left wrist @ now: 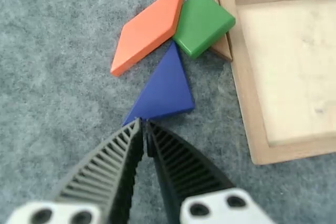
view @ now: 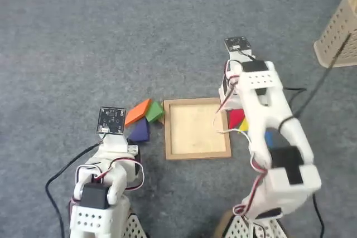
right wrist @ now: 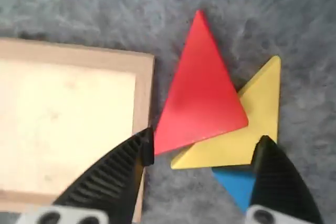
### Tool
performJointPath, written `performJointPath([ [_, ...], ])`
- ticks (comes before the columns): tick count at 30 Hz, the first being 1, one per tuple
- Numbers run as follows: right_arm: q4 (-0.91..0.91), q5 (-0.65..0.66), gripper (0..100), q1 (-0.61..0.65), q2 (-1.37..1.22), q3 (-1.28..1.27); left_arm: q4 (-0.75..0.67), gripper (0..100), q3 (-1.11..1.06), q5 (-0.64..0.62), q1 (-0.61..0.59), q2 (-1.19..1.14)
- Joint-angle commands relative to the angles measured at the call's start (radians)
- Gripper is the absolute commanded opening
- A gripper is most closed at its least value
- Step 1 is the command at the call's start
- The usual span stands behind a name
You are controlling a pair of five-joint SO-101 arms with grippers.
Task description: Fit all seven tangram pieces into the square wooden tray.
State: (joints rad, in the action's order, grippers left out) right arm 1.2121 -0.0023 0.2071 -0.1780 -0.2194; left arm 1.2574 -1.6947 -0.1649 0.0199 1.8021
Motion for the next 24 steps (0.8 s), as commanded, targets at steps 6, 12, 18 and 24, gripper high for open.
performJointPath([
  [6,-0.068,-0.046,30.3,-0.042,-0.119,0.098,0.005,1,0.008,0.003,-0.003,0.015],
  [12,-0.104,-0.049,30.0,-0.041,-0.163,0.101,0.005,1,0.008,0.003,-0.003,0.015],
  [18,-0.124,-0.049,27.4,-0.051,-0.196,0.101,0.005,1,0.008,0.003,-0.003,0.015],
  [24,-0.127,-0.049,14.5,-0.048,-0.203,0.101,0.005,1,0.008,0.003,-0.003,0.015],
])
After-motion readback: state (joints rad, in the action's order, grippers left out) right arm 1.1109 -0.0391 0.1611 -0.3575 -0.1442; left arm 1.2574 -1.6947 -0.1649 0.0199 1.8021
